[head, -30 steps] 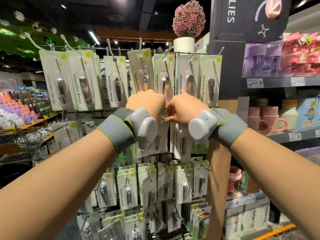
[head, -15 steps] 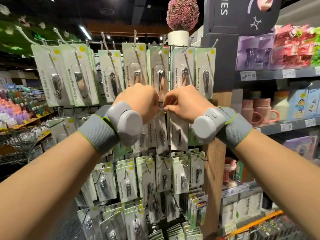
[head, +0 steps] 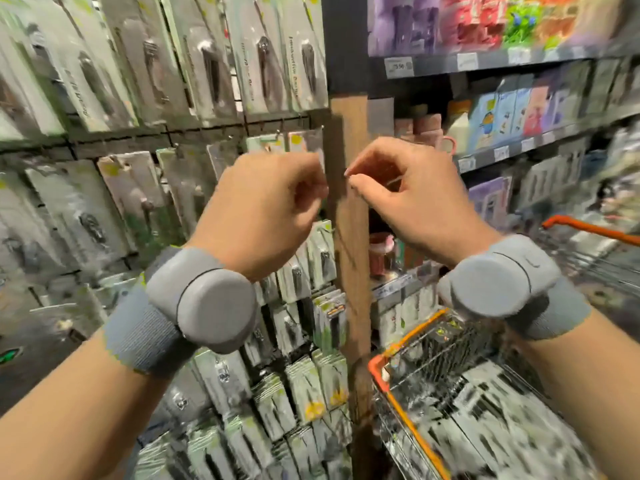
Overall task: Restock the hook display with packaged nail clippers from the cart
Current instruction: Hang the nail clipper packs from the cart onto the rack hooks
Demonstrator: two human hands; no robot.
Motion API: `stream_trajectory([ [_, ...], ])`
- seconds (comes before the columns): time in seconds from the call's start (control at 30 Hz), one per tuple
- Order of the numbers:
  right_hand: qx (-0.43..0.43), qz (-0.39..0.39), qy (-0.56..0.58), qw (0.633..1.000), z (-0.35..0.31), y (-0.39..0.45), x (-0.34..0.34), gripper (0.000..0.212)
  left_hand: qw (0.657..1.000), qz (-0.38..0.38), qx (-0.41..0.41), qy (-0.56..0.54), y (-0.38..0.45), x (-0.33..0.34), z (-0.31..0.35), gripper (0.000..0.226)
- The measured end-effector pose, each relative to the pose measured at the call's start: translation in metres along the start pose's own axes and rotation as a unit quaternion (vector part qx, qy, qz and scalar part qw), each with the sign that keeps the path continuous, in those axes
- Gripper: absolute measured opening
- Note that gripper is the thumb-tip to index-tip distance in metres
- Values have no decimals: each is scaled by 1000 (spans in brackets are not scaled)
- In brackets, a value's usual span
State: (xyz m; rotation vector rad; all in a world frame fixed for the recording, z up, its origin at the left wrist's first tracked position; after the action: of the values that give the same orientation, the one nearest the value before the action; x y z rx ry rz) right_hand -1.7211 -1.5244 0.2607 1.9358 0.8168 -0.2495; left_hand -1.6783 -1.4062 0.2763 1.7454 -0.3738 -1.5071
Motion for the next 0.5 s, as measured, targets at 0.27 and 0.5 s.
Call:
stream_trajectory([
  [0.27, 117, -15, -47, 992, 126, -80, -61, 9, 991, -100, 14, -93, 5, 132, 80, 23],
  [0.5, 231, -76, -52, 969, 275, -123, -113, 10, 967, -195, -53, -158, 25, 281, 155, 10],
])
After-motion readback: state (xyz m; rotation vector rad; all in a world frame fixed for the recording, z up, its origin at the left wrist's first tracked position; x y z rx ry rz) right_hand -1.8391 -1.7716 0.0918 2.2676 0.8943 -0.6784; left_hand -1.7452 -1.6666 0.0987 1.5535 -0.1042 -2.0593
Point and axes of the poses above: each hand's wrist, its own y-axis towards the middle knuckle, its own x-axis out of the palm, z = x × y, the point moved 10 cm from there along y, towards the middle knuckle, and after that the axes turned 3 degrees about x, right-handed, at the moved point
